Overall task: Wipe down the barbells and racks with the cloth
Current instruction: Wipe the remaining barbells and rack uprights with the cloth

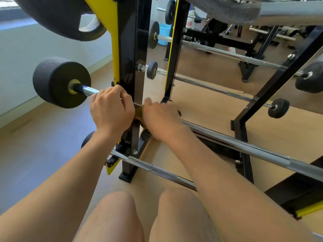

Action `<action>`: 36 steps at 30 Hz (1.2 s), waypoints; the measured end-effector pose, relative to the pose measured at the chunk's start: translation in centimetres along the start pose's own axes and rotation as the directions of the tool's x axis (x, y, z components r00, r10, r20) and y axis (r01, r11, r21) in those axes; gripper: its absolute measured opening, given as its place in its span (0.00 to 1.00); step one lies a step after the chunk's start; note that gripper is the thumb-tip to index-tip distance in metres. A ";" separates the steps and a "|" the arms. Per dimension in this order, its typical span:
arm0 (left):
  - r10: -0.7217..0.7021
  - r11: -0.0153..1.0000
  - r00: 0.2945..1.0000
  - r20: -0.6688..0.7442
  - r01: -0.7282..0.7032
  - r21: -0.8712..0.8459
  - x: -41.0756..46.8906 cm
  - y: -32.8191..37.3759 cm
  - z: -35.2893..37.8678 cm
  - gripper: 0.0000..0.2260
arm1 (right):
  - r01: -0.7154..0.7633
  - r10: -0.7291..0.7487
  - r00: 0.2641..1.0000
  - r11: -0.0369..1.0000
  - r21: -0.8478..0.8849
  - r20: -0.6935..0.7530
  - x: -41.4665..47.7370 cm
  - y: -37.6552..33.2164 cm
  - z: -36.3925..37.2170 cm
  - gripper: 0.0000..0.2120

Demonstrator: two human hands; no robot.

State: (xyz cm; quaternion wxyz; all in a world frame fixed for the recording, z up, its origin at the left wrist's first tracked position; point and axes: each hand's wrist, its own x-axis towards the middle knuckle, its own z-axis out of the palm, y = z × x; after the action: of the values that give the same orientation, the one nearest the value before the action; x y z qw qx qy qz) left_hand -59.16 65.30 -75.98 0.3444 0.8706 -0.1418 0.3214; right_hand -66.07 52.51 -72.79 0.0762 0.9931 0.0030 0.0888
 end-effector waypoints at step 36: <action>0.038 0.928 0.885 0.464 0.141 -0.345 -10.8 -2.5 4.1 0.13 | 0.021 -0.039 0.903 0.999 -0.048 -0.427 -5.9 0.8 5.4 0.25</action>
State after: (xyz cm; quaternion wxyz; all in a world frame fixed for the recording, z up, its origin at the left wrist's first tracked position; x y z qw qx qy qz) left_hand -64.23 64.49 -86.64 0.4666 0.8448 -0.2541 0.0630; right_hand -70.91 50.79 -78.95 0.0962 0.9475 0.0331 0.3033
